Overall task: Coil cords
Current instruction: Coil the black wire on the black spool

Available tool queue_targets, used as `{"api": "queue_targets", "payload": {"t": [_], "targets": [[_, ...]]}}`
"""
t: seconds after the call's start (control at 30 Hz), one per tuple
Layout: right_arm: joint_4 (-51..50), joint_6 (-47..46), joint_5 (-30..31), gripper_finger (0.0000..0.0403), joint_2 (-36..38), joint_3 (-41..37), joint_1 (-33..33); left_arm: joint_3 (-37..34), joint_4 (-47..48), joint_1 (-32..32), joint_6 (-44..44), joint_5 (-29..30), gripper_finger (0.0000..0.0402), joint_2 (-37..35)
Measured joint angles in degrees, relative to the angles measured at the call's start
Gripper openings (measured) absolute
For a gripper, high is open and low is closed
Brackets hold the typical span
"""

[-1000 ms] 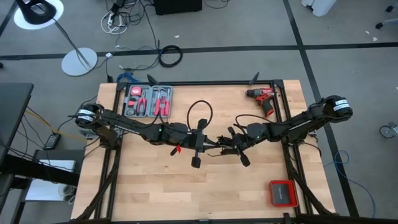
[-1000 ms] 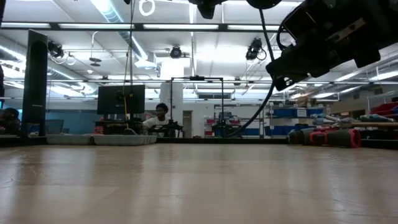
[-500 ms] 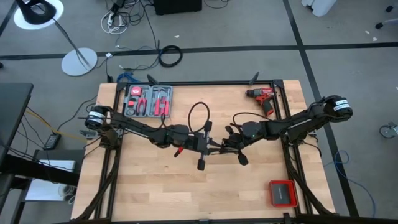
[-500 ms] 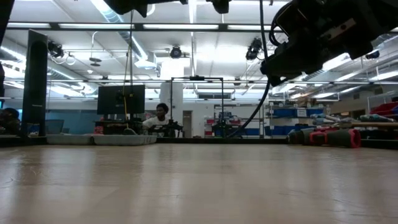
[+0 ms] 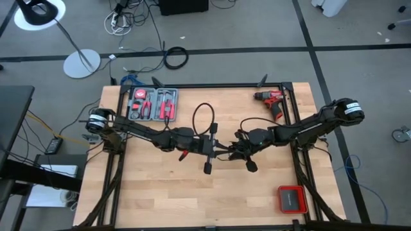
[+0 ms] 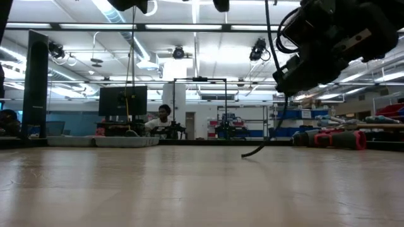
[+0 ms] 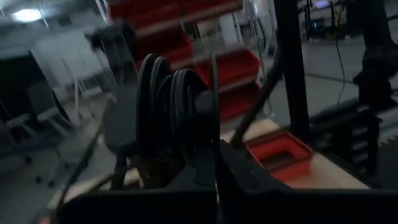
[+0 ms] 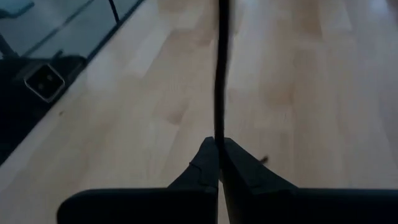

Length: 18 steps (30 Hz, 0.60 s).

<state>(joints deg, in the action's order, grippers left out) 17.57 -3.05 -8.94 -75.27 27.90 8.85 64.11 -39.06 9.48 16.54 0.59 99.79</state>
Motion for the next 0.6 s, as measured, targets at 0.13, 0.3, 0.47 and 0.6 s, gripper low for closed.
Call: {"api": "queue_targets", "payload": {"t": [0.13,0.3,0.47,0.6], "targets": [[-4.4,-0.5,1.9,0.0000,0.4,-0.1,1.7,0.0,7.9,0.9,-2.3,1.5,0.0000,-0.6],[-10.3,-0.3,4.2,0.0000,1.0,-0.1,3.8,0.0,19.6,1.9,-7.0,5.2,0.0000,-3.4],[-10.4,2.0,4.8,0.0000,1.8,-0.1,5.0,0.0,27.8,1.4,-14.4,5.8,0.0000,-4.4],[-11.0,2.8,5.4,0.0000,2.5,-0.1,5.0,0.0,32.4,1.4,-17.4,4.2,0.0000,-4.4]]}}
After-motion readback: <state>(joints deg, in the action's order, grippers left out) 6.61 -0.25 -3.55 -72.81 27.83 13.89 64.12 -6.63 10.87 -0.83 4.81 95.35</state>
